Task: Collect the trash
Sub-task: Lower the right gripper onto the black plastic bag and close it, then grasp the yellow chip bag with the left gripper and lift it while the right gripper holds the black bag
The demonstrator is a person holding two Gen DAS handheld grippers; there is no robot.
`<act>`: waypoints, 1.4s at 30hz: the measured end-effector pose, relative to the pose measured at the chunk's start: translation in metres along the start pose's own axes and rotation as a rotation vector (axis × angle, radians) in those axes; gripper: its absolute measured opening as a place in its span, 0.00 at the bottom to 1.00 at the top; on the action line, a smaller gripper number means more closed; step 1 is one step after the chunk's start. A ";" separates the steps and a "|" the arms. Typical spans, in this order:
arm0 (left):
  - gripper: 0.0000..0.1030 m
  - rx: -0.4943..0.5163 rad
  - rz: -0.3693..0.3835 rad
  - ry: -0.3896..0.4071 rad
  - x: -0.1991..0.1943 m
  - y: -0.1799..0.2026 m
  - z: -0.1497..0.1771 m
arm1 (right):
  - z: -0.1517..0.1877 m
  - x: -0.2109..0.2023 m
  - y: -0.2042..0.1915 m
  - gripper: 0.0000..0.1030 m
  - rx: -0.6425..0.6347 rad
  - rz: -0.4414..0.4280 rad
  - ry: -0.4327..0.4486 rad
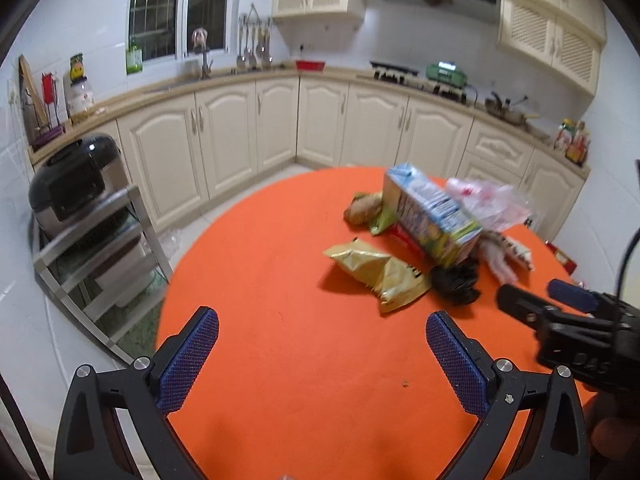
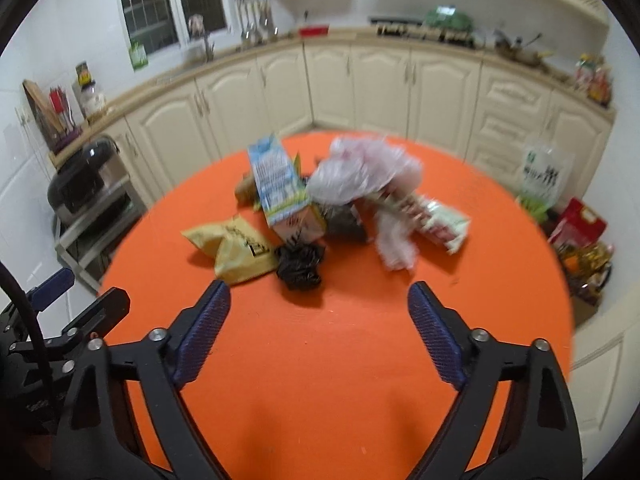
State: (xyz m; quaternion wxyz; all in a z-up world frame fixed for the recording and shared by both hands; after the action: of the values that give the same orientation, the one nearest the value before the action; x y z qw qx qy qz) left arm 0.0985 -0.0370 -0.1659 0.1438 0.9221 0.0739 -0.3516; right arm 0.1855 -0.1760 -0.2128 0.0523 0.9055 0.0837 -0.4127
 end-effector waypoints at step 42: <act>0.28 -0.008 0.198 -0.164 0.243 0.060 -0.142 | 0.014 0.033 0.047 0.31 0.046 -0.093 -0.035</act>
State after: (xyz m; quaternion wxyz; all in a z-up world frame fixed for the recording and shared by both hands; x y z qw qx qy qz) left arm 0.3819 -0.0398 -0.2144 0.1870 0.8925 -0.0283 -0.4096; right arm 0.2056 -0.2206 -0.2463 0.0136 0.8942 0.1153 -0.4324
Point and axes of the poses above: each gripper's, at about its wrist camera, not at the fingertips, and x roughly the way its jaws point, y to its right, z to its underside, the point moved 4 cm from there along x, roughly the way its jaws point, and after that the axes turned 10 degrees about -x, right-handed, at the moved point
